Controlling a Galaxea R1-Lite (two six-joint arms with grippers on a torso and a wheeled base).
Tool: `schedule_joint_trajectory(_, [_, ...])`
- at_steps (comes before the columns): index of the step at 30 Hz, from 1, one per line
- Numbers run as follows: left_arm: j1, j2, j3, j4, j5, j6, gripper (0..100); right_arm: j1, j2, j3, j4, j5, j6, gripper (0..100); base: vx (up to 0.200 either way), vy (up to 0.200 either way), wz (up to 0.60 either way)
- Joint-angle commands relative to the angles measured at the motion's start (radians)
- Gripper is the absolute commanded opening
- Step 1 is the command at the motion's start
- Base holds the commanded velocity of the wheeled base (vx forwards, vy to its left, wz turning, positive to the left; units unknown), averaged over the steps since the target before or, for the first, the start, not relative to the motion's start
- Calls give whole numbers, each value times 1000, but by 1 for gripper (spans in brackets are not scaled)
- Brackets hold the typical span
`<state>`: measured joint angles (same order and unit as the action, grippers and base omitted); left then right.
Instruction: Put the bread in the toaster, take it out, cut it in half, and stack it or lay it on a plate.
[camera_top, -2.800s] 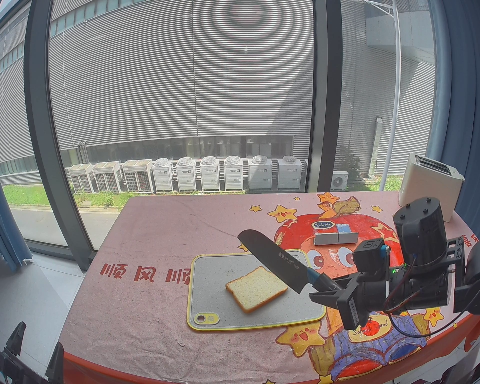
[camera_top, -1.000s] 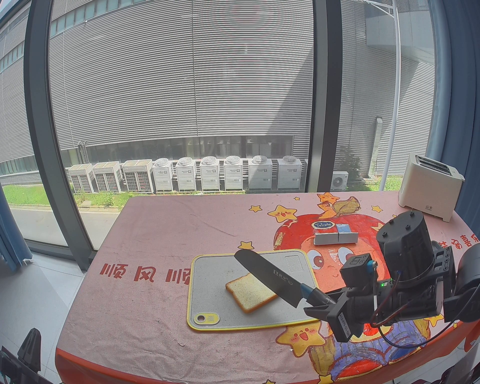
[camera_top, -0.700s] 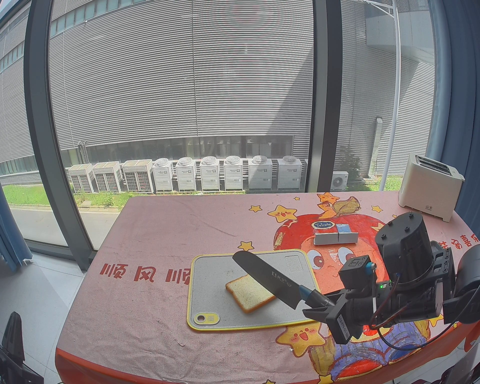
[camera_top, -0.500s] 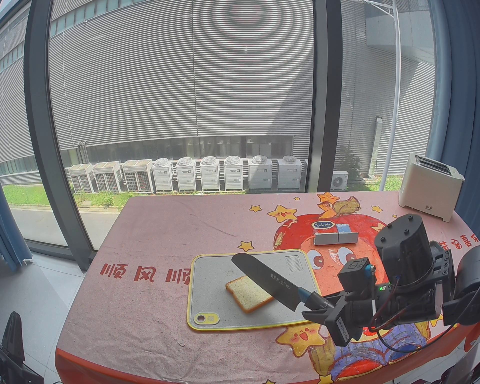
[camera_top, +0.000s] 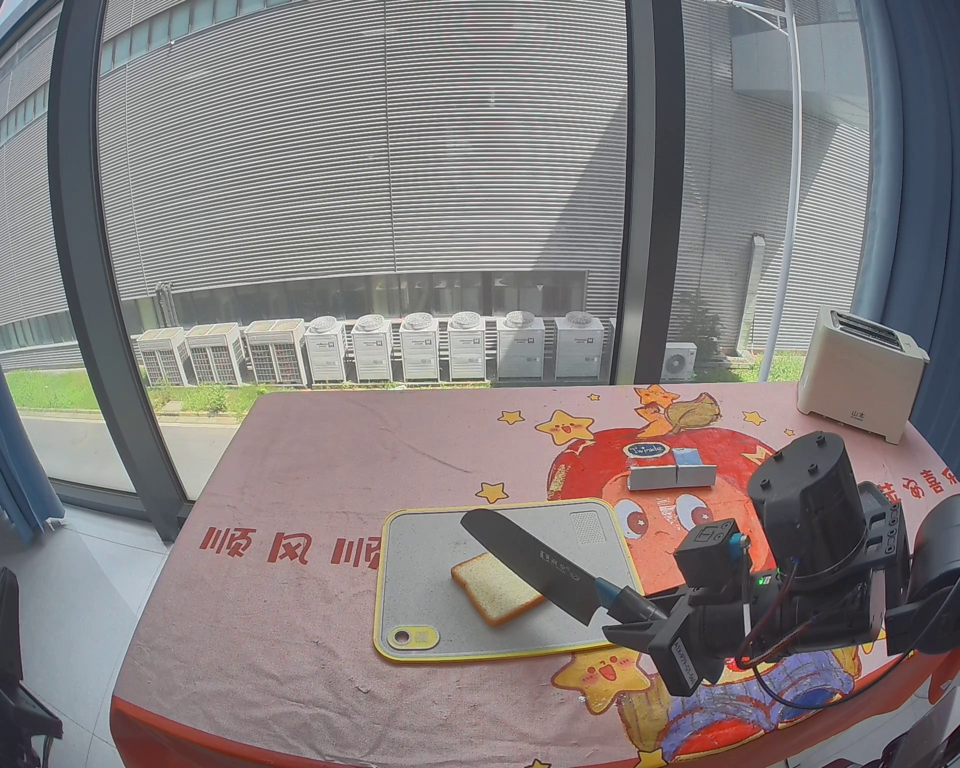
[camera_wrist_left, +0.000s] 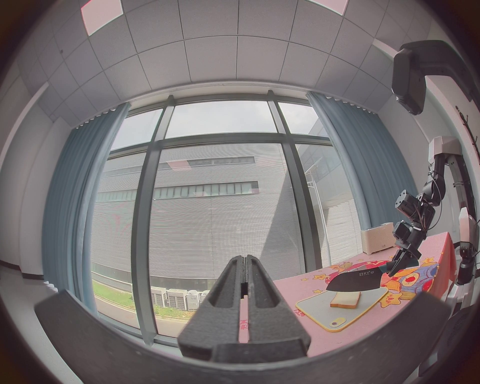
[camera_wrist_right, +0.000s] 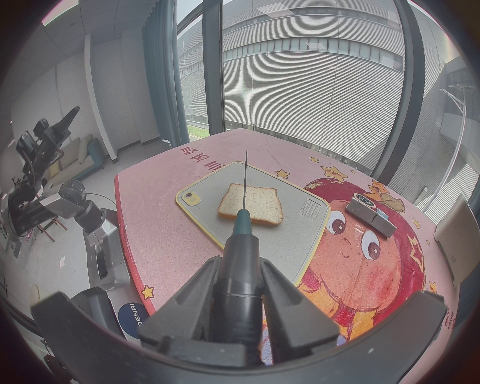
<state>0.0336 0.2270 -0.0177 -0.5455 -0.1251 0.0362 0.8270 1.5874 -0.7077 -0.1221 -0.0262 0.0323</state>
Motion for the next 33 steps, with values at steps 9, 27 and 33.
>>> schedule_joint_trajectory(9, [22,476,-85,-195,-235,36,0,7,-9,2,-2,-1,3,0,0,0,0])
schedule_joint_trajectory(27, [-32,796,-288,-195,-404,114,0,18,9,2,-34,-32,12,0,0,0,0])
schedule_joint_trajectory(33, [-153,887,-357,-194,-392,106,0,20,9,0,-34,-37,12,0,0,0,0])
